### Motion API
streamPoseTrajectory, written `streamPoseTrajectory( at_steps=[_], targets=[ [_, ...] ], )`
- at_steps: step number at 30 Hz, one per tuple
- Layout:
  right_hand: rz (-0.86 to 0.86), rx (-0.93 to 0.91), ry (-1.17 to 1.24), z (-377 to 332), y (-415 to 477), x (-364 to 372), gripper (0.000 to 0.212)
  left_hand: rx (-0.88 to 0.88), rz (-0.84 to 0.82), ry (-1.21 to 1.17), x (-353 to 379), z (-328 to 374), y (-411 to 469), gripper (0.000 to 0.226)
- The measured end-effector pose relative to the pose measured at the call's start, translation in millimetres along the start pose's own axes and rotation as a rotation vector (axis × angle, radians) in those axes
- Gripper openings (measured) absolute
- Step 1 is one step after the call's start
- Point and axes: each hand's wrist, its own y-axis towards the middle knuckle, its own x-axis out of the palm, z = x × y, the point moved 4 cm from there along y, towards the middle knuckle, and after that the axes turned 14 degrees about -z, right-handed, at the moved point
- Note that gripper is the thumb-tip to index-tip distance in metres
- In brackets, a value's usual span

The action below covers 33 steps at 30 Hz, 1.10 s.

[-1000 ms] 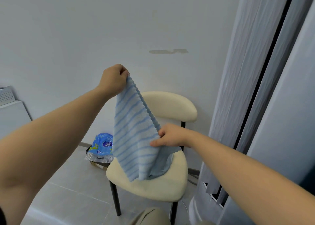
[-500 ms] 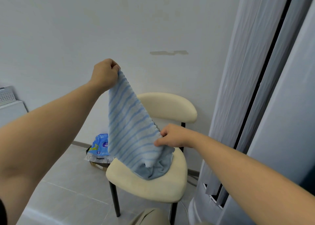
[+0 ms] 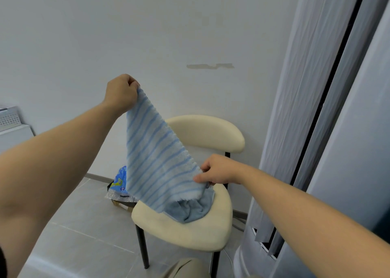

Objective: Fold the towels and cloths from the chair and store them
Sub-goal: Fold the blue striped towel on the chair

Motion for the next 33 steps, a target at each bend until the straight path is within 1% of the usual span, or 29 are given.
streamPoseTrajectory(
  at_steps=[1,4,6,9,11,12,16,17,20,21,25,29,33],
  targets=[
    [-0.004,0.003,-0.007,1,1,0,0.038,-0.001,0.002,-0.003,-1,-1,0,0.026],
    [-0.009,-0.005,-0.052,0,2,1,0.026,0.003,0.003,-0.01,-3,-2,1,0.026],
    [0.012,-0.009,-0.088,-1,2,0,0.027,0.004,0.004,-0.006,-4,-3,2,0.025],
    [0.031,-0.026,-0.118,-1,3,0,0.016,0.0,0.01,0.001,-6,-3,3,0.025],
    [0.043,-0.03,-0.133,1,5,-1,0.013,-0.008,0.01,-0.004,-7,-5,3,0.026],
    [0.049,-0.034,-0.142,1,6,-2,0.015,-0.011,0.009,-0.005,-8,-7,2,0.026],
    [0.078,-0.045,-0.156,5,7,-3,0.04,-0.031,0.004,-0.004,-10,-14,1,0.026],
    [0.075,-0.052,-0.161,5,7,-3,0.042,-0.038,0.003,-0.009,-11,-16,1,0.026],
    [0.062,-0.028,-0.214,5,5,-4,0.033,-0.06,0.009,-0.025,-12,-23,1,0.026],
    [0.061,-0.018,-0.226,6,4,-5,0.034,-0.063,0.014,-0.023,-13,-25,2,0.026],
    [0.085,-0.01,-0.309,5,1,-9,0.048,-0.079,0.017,-0.023,-15,-31,2,0.026],
    [0.133,0.028,-0.331,11,4,-14,0.047,-0.084,0.018,-0.03,-16,-34,3,0.026],
    [0.193,0.001,-0.259,17,5,-16,0.045,-0.083,0.025,-0.029,-18,-36,3,0.026]
  ],
)
